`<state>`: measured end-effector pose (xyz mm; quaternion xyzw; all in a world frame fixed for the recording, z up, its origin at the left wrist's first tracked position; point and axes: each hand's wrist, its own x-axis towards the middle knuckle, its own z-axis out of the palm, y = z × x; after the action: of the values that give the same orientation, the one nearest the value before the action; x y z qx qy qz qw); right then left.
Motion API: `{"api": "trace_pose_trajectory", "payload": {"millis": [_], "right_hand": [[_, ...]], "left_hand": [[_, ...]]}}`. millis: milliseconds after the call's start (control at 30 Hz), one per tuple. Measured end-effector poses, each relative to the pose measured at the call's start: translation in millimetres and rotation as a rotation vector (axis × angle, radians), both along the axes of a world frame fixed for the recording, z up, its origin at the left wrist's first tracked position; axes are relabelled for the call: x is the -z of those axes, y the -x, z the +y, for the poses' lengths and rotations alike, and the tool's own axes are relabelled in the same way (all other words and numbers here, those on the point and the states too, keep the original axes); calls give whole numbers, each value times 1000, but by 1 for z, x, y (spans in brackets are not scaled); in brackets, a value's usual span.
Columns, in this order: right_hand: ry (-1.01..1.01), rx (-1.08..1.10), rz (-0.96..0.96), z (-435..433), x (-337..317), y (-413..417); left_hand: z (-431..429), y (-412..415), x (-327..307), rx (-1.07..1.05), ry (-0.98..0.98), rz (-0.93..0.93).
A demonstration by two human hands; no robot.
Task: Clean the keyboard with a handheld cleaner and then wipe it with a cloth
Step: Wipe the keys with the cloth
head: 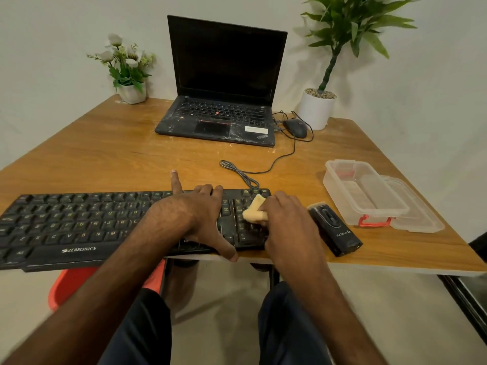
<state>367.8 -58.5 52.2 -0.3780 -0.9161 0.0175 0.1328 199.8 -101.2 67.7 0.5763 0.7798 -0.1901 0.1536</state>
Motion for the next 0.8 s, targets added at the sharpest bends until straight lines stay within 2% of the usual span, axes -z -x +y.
{"api": "trace_pose_trajectory", "payload": {"millis": [100, 267, 367, 467, 633, 800], "right_hand": [[-72, -110, -7, -11, 3, 11], [-16, 52, 78, 30, 0, 1], [21, -99, 42, 16, 2, 8], [-44, -225, 30, 6, 6, 3], [-40, 35, 118, 30, 7, -6], [-114, -143, 220, -27, 38, -14]], "left_hand": [[1, -1, 1, -1, -4, 15], [-1, 1, -1, -8, -8, -15], [-1, 0, -1, -6, -9, -17], [-2, 1, 0, 0, -18, -24], [-6, 4, 1, 5, -32, -58], [-4, 5, 4, 20, -67, -66]]}}
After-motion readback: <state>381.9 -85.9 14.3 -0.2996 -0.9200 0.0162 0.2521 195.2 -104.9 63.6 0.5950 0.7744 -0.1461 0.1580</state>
